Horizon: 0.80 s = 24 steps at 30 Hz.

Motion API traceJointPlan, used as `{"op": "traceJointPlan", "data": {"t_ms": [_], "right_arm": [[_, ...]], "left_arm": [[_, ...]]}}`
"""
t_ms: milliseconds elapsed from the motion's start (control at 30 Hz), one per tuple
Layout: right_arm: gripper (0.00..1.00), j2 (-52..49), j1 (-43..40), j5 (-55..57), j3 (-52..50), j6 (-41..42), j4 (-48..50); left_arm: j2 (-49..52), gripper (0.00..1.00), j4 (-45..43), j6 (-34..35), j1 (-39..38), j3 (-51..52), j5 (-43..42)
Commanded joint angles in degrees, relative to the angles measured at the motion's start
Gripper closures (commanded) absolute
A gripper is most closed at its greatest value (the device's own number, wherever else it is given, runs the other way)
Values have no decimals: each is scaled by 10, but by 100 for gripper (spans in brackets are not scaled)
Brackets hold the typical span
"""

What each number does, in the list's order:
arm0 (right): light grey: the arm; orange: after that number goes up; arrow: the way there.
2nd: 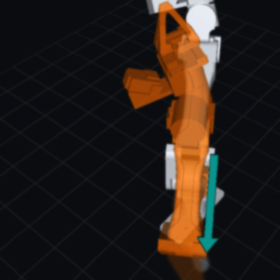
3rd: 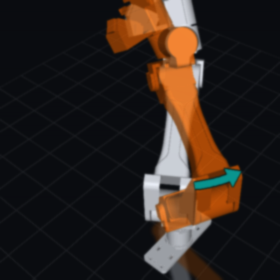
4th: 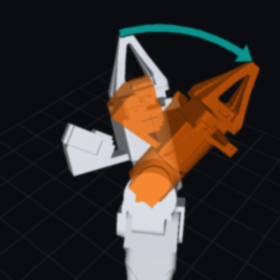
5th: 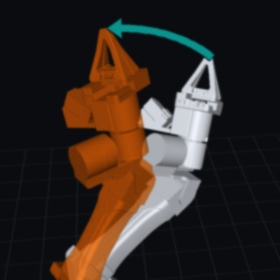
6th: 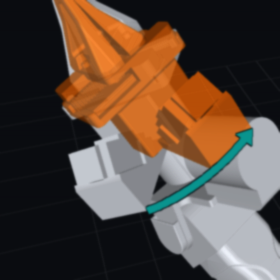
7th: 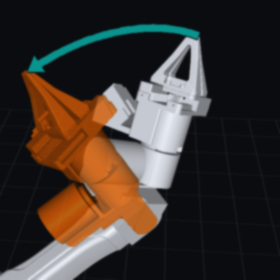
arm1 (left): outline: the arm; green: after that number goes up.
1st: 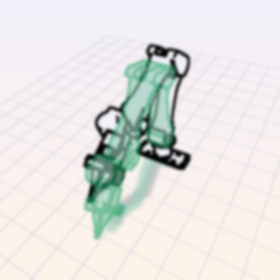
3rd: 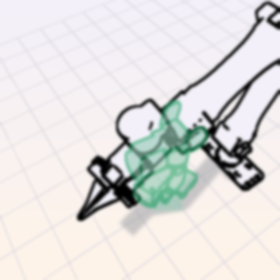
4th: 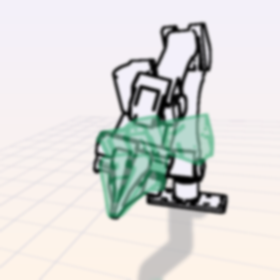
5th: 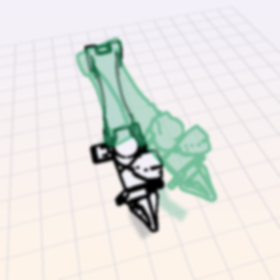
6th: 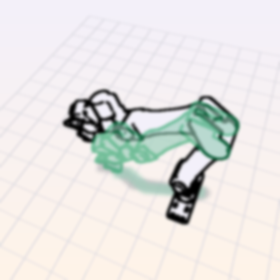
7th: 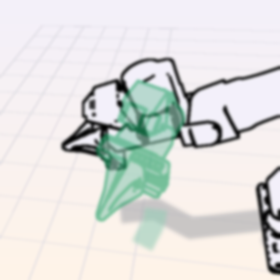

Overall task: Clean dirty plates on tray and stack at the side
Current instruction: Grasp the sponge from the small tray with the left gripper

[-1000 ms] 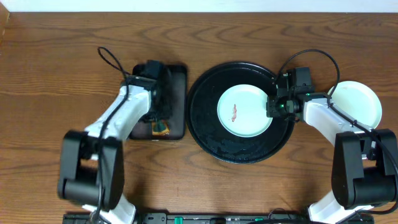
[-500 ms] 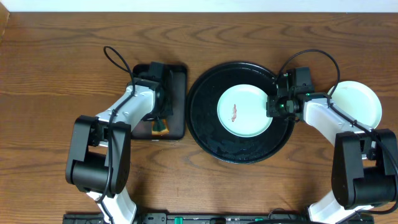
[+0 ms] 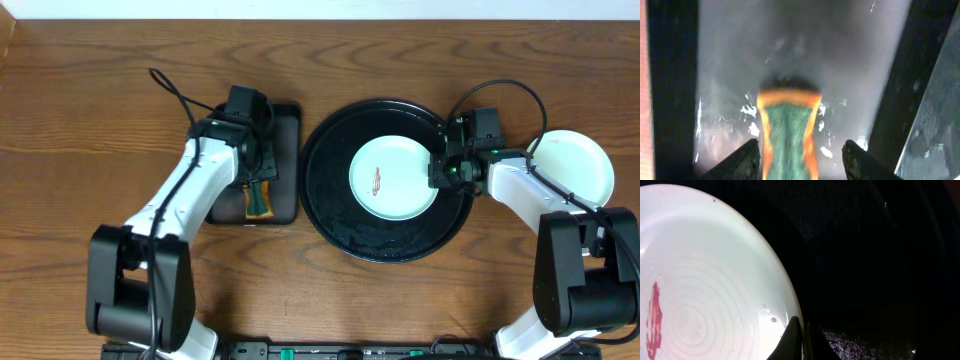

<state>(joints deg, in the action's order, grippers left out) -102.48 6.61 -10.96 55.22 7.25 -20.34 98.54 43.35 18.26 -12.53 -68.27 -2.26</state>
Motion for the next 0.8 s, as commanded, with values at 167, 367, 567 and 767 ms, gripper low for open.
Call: {"op": "traceJointPlan", "data": {"t_ms": [167,367,567,767], "right_arm": [[99,10,5,-2,-5,9,0],[99,10,5,-3,-5,9,0],[99,10,6,-3,-5,9,1],[99,10,5,-3,-5,17,4]], "left_arm": [[5,49,75,48,-2,32,-74],[10,71,-21,65,-2,112,-72],[18,77,-102,83,-2,174,-72],[17,92,-147,12,-1,132,-72]]}}
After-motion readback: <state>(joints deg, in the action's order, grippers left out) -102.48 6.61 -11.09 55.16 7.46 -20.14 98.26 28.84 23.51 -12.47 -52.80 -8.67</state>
